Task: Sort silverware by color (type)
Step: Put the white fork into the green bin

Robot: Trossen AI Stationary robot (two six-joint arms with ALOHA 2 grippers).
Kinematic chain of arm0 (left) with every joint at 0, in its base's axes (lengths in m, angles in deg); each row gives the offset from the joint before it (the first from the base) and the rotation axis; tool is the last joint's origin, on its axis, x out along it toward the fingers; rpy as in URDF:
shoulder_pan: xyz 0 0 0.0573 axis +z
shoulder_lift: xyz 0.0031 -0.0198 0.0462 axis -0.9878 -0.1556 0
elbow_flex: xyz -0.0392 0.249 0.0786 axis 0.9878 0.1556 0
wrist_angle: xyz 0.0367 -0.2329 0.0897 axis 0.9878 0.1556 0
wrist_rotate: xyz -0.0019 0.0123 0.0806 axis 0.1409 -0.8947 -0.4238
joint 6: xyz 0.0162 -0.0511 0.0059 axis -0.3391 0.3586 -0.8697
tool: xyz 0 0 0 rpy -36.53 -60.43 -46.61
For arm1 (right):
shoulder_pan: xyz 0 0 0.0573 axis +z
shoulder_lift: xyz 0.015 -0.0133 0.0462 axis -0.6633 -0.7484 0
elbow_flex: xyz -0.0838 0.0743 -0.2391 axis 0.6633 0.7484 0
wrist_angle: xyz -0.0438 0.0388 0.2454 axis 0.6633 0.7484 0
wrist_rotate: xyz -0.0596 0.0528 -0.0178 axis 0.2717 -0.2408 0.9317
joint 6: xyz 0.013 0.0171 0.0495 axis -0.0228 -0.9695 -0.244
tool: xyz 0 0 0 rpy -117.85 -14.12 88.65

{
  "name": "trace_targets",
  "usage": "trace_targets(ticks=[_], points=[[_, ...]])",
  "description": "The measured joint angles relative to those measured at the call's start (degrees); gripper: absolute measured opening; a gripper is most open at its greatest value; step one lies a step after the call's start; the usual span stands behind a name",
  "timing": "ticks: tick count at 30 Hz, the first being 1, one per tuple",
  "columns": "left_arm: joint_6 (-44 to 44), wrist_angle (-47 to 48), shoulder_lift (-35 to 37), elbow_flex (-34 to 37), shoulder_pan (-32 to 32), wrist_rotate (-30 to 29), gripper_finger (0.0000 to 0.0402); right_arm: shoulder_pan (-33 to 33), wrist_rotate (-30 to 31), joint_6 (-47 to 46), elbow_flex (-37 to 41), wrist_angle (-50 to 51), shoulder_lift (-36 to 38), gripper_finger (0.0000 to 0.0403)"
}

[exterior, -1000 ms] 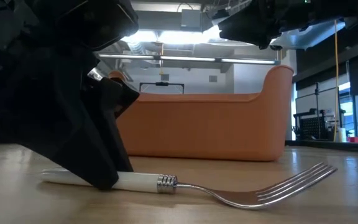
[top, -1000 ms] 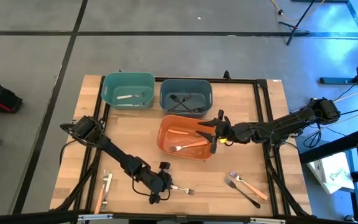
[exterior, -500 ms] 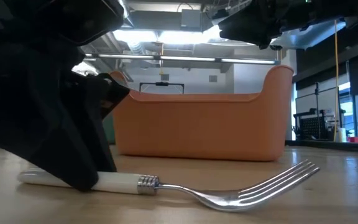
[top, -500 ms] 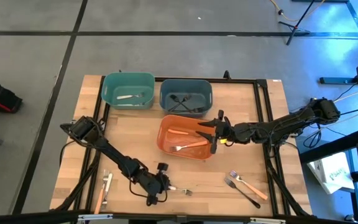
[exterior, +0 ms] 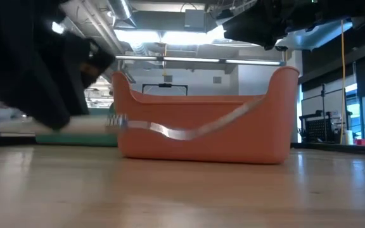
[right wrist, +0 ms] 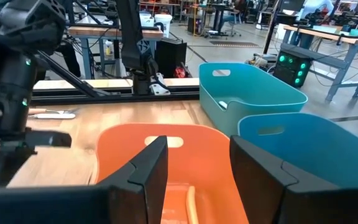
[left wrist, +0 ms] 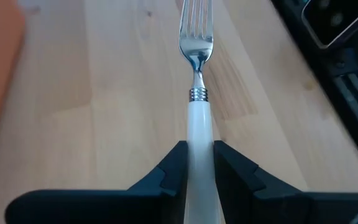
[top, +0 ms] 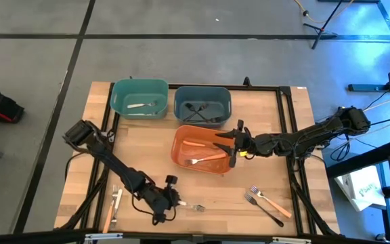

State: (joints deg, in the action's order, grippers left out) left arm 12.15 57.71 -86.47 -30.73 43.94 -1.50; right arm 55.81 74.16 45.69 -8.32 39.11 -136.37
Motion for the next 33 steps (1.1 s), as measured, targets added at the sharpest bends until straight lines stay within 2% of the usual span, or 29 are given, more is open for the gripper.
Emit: trace_targets(ticks=[11, 17, 23, 30, 33], points=[[-2.1, 4.0, 8.8, -0.1, -1.0, -5.3, 0.0060, 0.0, 0.0, 0.0, 0.0, 0.1, 0.0, 0.0161], [-7.4, 4.1, 14.0, -0.1, -1.0, -9.5, 0.0060, 0.0, 0.0, 0.6, 0.0, 0.0, 0.0, 0.0161], [-13.9, 4.0, 18.1, -0.1, 0.2, -16.2, 0.0060, 0.0, 0.1, 3.3, 0.0, -1.2, 0.0, 0.0161], [-18.4, 4.0, 18.8, -0.1, 5.7, -15.5, 0.0060, 0.0, 0.2, 6.9, 0.0, -4.6, 0.0, 0.0161], [-18.5, 3.8, 18.8, -0.1, 9.2, -13.5, 0.0060, 0.0, 0.7, 9.6, 0.0, -4.9, 0.0, 0.0161]])
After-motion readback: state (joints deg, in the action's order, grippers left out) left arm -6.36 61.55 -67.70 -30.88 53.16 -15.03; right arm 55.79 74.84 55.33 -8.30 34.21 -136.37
